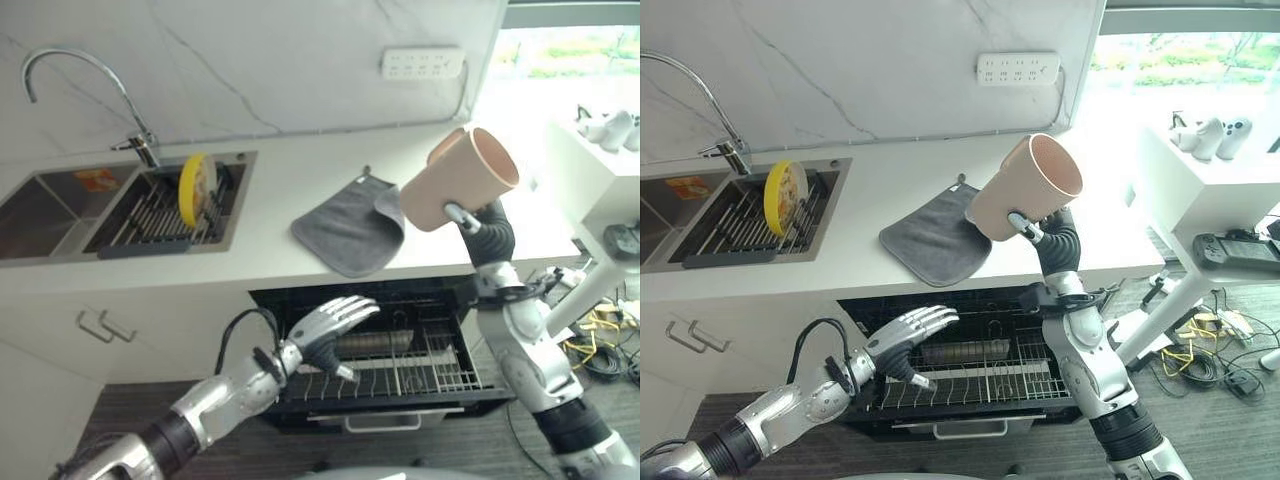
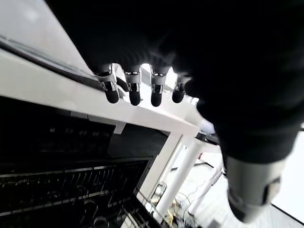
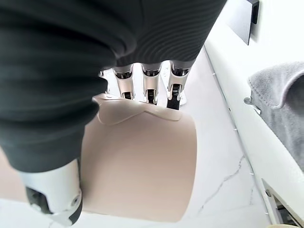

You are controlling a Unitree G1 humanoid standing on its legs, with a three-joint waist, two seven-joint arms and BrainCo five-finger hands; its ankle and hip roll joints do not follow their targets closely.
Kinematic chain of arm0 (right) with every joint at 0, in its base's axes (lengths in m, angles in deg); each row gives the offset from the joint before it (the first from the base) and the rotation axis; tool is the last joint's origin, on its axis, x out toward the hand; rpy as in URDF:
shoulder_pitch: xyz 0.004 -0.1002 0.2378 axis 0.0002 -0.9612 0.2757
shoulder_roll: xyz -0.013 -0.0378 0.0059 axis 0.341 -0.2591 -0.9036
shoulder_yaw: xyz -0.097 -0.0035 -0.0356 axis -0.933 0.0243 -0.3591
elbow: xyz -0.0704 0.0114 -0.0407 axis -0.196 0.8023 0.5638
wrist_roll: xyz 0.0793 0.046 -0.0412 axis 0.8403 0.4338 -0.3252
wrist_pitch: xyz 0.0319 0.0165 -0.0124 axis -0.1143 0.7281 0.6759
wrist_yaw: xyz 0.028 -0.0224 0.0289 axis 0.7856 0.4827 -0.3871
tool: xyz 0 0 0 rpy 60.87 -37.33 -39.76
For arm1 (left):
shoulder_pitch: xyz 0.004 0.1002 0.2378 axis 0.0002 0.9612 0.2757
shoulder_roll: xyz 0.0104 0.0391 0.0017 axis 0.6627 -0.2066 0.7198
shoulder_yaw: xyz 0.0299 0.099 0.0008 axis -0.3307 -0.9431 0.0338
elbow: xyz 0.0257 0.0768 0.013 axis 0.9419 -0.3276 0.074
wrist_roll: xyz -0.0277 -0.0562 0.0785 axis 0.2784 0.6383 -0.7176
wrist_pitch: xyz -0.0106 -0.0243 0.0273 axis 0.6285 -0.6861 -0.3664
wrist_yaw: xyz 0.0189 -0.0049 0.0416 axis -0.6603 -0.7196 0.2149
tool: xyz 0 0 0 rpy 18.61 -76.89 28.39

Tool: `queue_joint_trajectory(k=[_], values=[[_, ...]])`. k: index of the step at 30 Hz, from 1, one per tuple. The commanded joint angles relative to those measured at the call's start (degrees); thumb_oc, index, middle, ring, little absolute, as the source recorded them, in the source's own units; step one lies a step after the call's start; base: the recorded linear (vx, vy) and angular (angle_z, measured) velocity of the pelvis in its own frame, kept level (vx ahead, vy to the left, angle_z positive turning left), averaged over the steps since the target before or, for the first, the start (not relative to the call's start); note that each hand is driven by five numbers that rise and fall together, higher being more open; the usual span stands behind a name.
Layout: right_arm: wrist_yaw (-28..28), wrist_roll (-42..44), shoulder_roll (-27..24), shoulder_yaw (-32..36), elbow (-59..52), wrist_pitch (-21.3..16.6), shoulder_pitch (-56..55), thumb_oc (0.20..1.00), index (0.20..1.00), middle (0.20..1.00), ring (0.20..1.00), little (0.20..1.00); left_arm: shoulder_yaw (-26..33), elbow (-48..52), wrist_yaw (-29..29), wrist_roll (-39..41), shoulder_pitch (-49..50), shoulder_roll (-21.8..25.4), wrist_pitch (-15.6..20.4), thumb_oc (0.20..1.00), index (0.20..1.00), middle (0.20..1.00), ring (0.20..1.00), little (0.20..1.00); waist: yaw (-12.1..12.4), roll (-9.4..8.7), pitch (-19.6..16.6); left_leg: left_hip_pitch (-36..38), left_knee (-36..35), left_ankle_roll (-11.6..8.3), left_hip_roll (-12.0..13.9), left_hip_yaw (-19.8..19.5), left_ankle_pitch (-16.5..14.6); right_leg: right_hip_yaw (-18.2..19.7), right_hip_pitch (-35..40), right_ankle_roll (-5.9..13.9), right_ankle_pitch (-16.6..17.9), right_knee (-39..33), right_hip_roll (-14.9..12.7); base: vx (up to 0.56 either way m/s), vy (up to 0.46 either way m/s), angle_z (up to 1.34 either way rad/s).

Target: Place the dishes in the dishwasher.

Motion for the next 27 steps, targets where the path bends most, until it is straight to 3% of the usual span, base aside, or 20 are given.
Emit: queue_joint_trajectory(k=[1, 2, 7, 11, 14, 21, 27], values=[[-5.1, -0.4, -1.1, -0.6, -2.5, -4.6, 8.0, 0.2, 0.2, 0.2, 0.2, 0.2, -0.7, -3.6, 2.0, -1.7, -3.6, -1.0, -0.1, 1.0, 1.0, 1.0, 1.0, 1.0, 0.4, -1.17, 1.9, -0.3, 10.4, -1.14, 4.0, 6.1, -4.7, -5.5, -2.1, -0.44, -4.6, 10.4, -2.0, -0.13, 0.041, -0.06], [-9.1, -1.1, -1.7, -1.5, -2.1, -4.5, 9.8, 0.2, 0.2, 0.2, 0.2, 0.2, -1.5, -6.2, 3.3, -1.9, -4.2, -1.8, 0.1, 1.0, 1.0, 1.0, 1.0, 1.0, 0.3, -1.02, 2.8, -1.9, 12.5, -1.3, 4.2, 6.4, -5.0, -6.0, -3.5, -0.75, -5.3, 12.4, -2.3, -0.15, 0.039, -0.06], [-16.9, 0.0, -3.1, -2.0, 1.9, -7.7, 12.2, 0.2, 0.2, 0.2, 0.2, 0.2, -2.9, -13.4, 4.6, -4.6, -6.7, -2.5, 1.9, 1.0, 1.0, 1.0, 1.0, 1.0, 0.8, -1.35, 7.5, -9.1, 22.0, -1.08, 5.3, 6.1, -7.4, -7.3, -10.3, -1.04, -8.4, 22.7, -4.2, -0.18, -0.053, 0.11], [-18.0, -1.7, -3.9, -2.5, 2.1, -7.6, 12.0, 0.2, 0.2, 0.2, 0.2, 0.2, -3.0, -16.0, 7.0, -4.7, -6.8, -2.8, 1.8, 1.0, 1.0, 1.0, 1.0, 1.0, 0.7, -1.59, 9.3, -11.6, 25.3, -0.96, 6.1, 5.5, -8.2, -7.3, -12.6, -1.43, -9.4, 26.2, -4.8, -0.04, -0.052, -0.01], [-19.9, -2.6, -4.6, -2.9, 3.2, -9.7, 12.4, 0.2, 0.2, 0.2, 0.2, 0.2, -2.7, -17.4, 9.7, -5.9, -6.9, -3.0, 1.1, 1.0, 1.0, 1.0, 1.0, 1.0, 0.7, -1.89, 11.7, -15.0, 28.2, -0.78, 6.6, 4.7, -8.5, -6.8, -16.3, -1.78, -10.3, 30.2, -5.5, -0.07, -0.027, 0.02], [-25.3, 0.6, -6.2, -2.8, 3.4, -11.0, 9.9, 0.2, 0.2, 0.2, 0.2, 0.2, -0.8, -17.0, 11.5, -7.4, -6.2, -1.4, 1.3, 1.0, 1.0, 1.0, 1.0, 1.0, 0.9, -2.51, 14.2, -18.6, 31.0, -0.29, 6.9, 3.2, -8.9, -6.0, -20.2, -1.51, -10.4, 33.8, -6.2, -0.04, -0.048, 0.07], [-30.3, -0.4, -8.6, -4.0, 2.0, -7.6, 7.0, 0.2, 0.2, 0.2, 0.2, 0.2, 0.4, -15.2, 11.2, -8.0, -4.9, 1.9, 1.7, 1.0, 1.0, 1.0, 1.0, 1.0, 0.8, -2.7, 14.4, -19.6, 33.0, -0.07, 7.4, 3.1, -9.7, -5.6, -21.3, -0.9, -10.5, 35.6, -7.4, 0.01, -0.006, 0.02]])
